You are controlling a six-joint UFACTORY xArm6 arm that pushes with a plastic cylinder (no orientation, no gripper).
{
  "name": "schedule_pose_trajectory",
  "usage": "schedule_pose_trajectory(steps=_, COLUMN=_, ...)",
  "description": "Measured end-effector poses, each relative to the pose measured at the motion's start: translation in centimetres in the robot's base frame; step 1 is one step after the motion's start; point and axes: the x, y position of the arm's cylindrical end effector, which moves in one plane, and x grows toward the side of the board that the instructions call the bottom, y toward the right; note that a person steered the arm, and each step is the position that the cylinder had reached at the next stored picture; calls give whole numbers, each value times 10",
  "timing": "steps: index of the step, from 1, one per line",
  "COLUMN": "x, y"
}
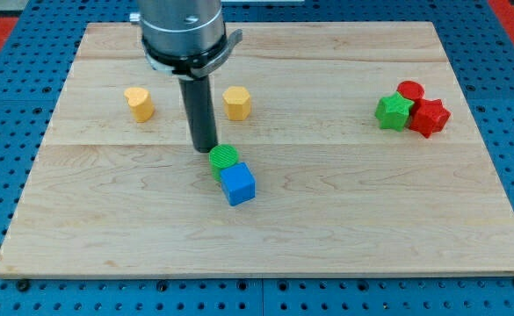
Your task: Slide the green circle to the center
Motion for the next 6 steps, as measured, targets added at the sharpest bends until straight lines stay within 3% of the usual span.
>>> schedule_pose_trajectory(steps=1, x=-1, y=0)
schedule_pose_trajectory(steps=2, x=44, y=-33)
schedule_pose_trajectory(steps=3, x=54, y=15)
schedule_pose_trajectory(steps=4, x=3, y=106)
schedule_pose_trajectory(steps=5, x=-29, y=144)
schedule_pose_trajectory(steps=6, x=-17, y=103)
